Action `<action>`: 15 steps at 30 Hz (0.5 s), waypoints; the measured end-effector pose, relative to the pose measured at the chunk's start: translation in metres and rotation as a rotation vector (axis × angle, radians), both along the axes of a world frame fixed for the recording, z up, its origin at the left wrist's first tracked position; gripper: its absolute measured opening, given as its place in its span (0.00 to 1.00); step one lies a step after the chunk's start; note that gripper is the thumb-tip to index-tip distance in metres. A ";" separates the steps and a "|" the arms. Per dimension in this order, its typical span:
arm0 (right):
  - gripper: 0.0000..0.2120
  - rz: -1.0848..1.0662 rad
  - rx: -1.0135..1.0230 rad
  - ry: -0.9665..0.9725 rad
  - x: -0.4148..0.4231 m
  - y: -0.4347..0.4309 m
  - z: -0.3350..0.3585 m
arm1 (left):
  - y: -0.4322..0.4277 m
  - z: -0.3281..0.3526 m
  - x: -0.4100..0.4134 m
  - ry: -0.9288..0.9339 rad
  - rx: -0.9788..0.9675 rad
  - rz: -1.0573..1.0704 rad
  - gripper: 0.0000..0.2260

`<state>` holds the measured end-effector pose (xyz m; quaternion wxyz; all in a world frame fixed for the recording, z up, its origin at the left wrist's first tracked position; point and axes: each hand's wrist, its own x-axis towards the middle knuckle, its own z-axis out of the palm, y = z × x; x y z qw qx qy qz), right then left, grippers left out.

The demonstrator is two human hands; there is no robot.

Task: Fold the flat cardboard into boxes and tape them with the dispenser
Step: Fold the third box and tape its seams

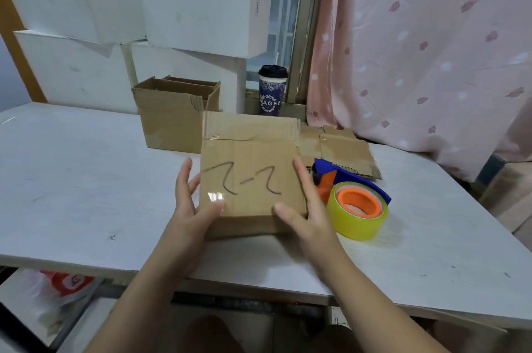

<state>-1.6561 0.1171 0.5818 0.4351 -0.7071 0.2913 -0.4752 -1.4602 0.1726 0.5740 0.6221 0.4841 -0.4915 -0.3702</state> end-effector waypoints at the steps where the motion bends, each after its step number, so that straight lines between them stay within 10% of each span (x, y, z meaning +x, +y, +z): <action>1: 0.35 0.006 0.051 -0.057 -0.004 -0.001 0.002 | 0.004 0.000 0.001 -0.076 0.020 -0.023 0.39; 15: 0.53 -0.059 0.042 0.169 -0.023 0.000 0.002 | 0.017 0.017 0.015 -0.416 0.166 -0.234 0.53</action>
